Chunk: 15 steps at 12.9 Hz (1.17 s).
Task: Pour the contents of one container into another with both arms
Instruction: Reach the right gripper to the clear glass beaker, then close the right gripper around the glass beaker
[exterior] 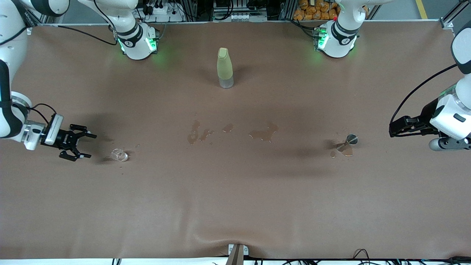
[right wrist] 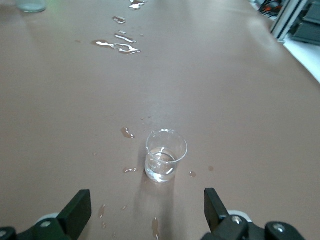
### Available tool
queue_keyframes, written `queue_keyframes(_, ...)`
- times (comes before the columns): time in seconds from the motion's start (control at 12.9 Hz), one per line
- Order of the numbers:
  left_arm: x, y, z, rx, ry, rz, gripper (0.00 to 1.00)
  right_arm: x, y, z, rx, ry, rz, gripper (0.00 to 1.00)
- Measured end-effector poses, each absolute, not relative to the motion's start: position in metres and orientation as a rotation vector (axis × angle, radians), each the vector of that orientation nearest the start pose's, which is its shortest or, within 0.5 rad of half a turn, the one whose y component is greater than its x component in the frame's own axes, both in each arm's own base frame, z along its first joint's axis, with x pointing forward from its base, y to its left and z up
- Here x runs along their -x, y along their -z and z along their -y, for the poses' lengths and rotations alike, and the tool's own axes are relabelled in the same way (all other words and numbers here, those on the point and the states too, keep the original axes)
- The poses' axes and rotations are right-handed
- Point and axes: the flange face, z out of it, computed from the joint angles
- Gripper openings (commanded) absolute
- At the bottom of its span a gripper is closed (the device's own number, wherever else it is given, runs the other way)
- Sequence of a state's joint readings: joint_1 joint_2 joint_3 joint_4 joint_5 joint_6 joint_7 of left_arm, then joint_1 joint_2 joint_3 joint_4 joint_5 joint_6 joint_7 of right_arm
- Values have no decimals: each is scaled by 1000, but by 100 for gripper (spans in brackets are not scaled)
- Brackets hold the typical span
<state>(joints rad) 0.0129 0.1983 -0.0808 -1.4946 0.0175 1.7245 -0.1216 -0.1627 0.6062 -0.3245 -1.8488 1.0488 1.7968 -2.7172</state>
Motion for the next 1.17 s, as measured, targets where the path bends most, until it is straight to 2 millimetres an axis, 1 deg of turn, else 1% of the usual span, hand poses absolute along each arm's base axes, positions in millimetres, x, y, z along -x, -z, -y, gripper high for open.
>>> queue_keyframes(0.39, -624, -558, 36, 3142, 51, 83, 100, -557, -152, 201, -2377, -1475, -2354, 100)
queue_keyframes(0.54, -624, -558, 39, 3143, 51, 76, 100, -555, -135, 195, -2402, -1527, -2318, 100)
queue_keyframes(0.78, -624, -558, 41, 3144, 51, 70, 100, -554, -113, 179, -2422, -1574, -2314, 100)
queue_keyframes(0.93, -624, -558, 41, 3144, 51, 70, 100, -553, -101, 172, -2430, -1596, -2311, 100)
queue_keyframes(1.17, -624, -558, 41, 3144, 51, 70, 100, -551, -88, 168, -2444, -1640, -2271, 100)
